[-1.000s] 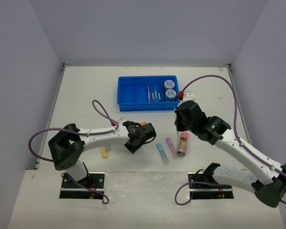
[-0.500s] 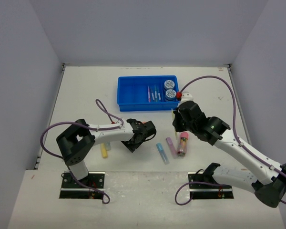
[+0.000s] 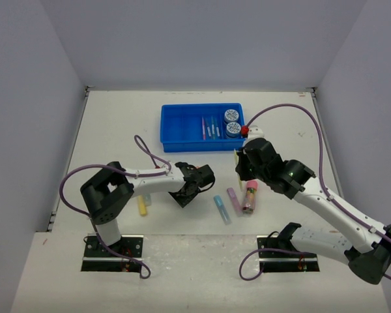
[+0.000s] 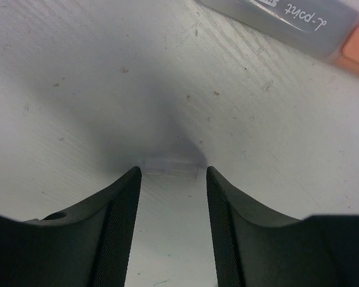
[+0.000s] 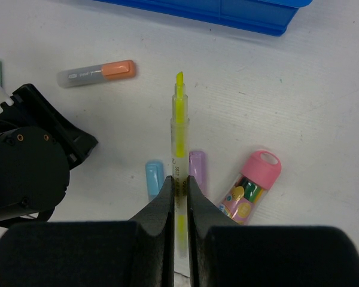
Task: Sort the stationery into containers
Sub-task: Close the pen cap on the pen.
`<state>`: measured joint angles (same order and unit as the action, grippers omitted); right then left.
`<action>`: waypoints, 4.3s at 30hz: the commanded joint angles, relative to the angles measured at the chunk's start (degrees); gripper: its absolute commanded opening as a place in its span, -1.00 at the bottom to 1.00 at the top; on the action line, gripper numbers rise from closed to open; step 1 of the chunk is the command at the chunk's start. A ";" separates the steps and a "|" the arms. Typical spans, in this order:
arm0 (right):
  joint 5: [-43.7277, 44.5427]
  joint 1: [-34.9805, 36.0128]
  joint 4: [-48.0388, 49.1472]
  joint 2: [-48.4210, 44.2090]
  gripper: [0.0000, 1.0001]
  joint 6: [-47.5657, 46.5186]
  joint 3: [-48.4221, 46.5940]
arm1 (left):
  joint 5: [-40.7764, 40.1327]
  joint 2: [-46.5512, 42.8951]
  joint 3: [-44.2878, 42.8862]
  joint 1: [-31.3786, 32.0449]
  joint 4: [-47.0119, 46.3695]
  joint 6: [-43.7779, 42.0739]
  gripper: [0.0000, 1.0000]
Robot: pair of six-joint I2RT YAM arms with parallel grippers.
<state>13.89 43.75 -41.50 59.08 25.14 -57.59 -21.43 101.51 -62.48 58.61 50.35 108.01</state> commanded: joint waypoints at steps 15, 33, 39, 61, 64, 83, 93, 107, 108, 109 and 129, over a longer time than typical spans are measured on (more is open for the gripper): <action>0.08 -0.24 1.17 -2.30 -1.00 -1.14 0.42 | -2.22 1.64 0.43 -0.55 -9.04 -24.12 -0.60; 1.00 -0.24 0.60 -0.93 -1.00 -1.20 -0.18 | 5.65 -2.40 8.15 0.19 -24.06 -64.06 0.28; 1.42 -0.24 0.90 -0.53 -1.00 -1.32 -0.16 | 0.16 -7.43 5.64 0.29 -19.52 -54.90 0.62; 1.62 -0.24 1.64 -1.60 -1.00 -1.41 0.46 | -3.22 4.90 -4.95 2.51 -2.23 -11.32 0.05; 1.49 -0.24 1.75 -1.61 -1.00 -1.41 0.55 | -3.26 4.11 -3.69 2.47 -2.79 -11.16 -0.22; -1.23 -0.24 2.85 -3.30 -1.00 -1.85 1.16 | -1.02 1.86 2.98 2.27 -11.74 -17.57 -0.72; -0.83 -0.24 2.65 -2.92 -1.00 -1.85 0.55 | -7.82 -7.01 2.66 3.62 -14.64 -38.41 -0.54; 0.18 -0.24 1.57 -3.52 -1.00 -1.67 0.11 | -1.89 -10.34 3.90 3.02 -25.76 -71.49 -0.10; 0.21 -0.24 1.47 -3.76 -1.00 -1.67 0.11 | -1.98 -9.67 3.75 2.81 -25.82 -72.46 -0.11; 0.24 -0.24 1.38 -4.00 -1.00 -1.67 0.11 | -2.08 -9.01 3.59 2.60 -25.88 -73.42 -0.12; 0.44 -0.24 1.24 -3.09 -1.00 -1.58 0.20 | 7.98 -3.31 6.24 1.60 -30.67 -76.19 -0.19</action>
<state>13.56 43.68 -40.69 55.86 24.32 -56.73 -15.07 96.15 -56.37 60.40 22.45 33.34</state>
